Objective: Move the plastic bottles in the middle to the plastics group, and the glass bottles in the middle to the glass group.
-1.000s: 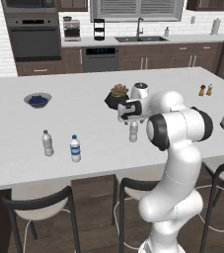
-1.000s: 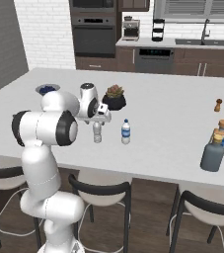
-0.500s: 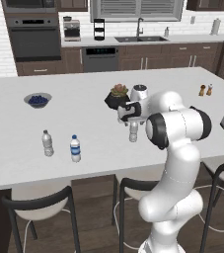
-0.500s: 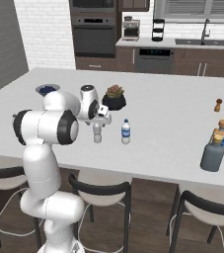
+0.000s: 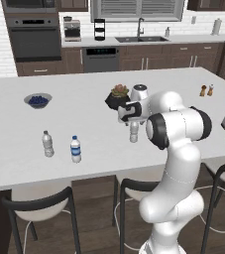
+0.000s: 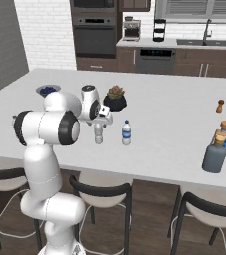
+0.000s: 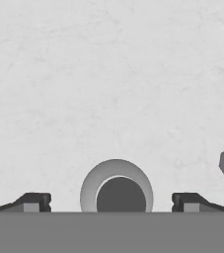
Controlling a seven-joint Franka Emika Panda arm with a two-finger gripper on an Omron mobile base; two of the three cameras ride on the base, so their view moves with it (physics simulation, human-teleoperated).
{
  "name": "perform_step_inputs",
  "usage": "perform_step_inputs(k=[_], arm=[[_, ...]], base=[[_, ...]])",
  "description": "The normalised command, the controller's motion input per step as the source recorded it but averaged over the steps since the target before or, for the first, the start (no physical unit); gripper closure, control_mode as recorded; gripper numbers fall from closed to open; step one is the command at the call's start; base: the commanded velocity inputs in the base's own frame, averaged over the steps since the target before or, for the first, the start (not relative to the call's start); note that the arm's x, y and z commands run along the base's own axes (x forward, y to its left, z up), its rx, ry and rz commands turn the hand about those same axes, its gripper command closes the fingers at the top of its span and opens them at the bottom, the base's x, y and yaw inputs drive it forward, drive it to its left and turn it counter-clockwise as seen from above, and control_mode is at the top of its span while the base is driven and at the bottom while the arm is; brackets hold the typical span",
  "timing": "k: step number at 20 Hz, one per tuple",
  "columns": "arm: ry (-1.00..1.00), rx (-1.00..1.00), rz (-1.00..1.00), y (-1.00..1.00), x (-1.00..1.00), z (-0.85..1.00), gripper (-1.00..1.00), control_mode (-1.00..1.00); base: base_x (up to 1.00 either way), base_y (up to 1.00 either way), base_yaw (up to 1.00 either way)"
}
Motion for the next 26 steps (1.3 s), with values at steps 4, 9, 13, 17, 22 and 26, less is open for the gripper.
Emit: perform_step_inputs(k=[4,9,13,17,22,26], arm=[[0.00,0.00,0.00,0.00,0.00,0.00,1.00,-1.00],[-0.02,0.00,0.00,0.00,0.00,0.00,1.00,-1.00],[-0.14,0.03,0.04,0.01,-0.32,0.30,1.00,-1.00],[-0.07,0.05,0.23,0.48,-0.51,0.34,1.00,-1.00],[-0.01,0.00,0.34,0.76,-0.13,0.08,1.00,-1.00],[0.00,0.00,0.34,0.86,-0.01,0.06,1.00,-1.00]], base=[[0.00,0.00,0.00],[0.00,0.00,0.00],[0.00,0.00,0.00],[0.00,0.00,0.00],[0.00,0.00,0.00],[0.00,0.00,0.00]])
